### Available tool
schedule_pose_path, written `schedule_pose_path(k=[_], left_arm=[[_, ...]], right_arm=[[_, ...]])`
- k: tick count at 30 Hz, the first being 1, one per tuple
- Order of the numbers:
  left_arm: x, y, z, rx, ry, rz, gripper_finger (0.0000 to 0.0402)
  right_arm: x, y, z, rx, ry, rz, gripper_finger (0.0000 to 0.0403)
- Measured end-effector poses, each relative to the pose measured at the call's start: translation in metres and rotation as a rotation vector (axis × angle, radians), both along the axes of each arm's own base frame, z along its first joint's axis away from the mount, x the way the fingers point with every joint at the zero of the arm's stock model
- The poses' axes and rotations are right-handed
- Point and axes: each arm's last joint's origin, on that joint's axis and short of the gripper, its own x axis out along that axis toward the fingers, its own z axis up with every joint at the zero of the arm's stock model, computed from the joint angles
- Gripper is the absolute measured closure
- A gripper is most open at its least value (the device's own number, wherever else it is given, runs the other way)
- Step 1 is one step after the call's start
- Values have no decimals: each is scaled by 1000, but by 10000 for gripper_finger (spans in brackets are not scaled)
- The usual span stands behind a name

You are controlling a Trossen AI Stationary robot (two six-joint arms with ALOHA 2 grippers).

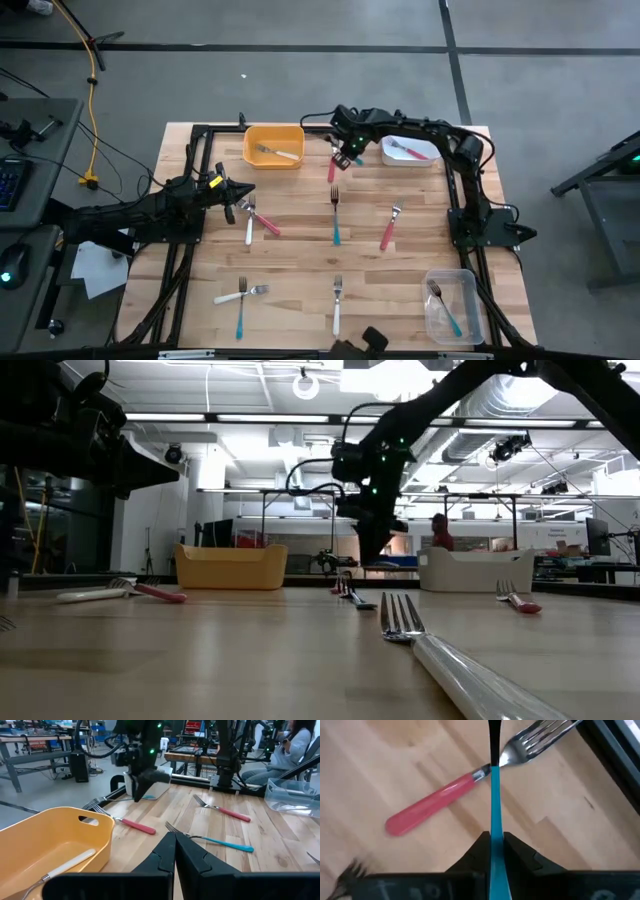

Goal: Sort silverware by color (type)
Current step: Put the top blue fork into the transparent bin

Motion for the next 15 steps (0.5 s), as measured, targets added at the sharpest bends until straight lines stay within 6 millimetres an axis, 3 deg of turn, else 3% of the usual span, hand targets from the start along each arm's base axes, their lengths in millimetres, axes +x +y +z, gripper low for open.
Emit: schedule_pose_path(k=[3,7,12,15], left_arm=[[0,0,0,0,0,0,401],[0,0,0,1,1,0,401],[0,0,0,0,0,0,401],[0,0,0,0,0,0,401]], right_arm=[[2,16,21,16,-4,-12,375],[-2,51,29,93,67,-28,376],[-9,106,38,139,71,-43,377],[-24,142,42,142,69,-101,377]])
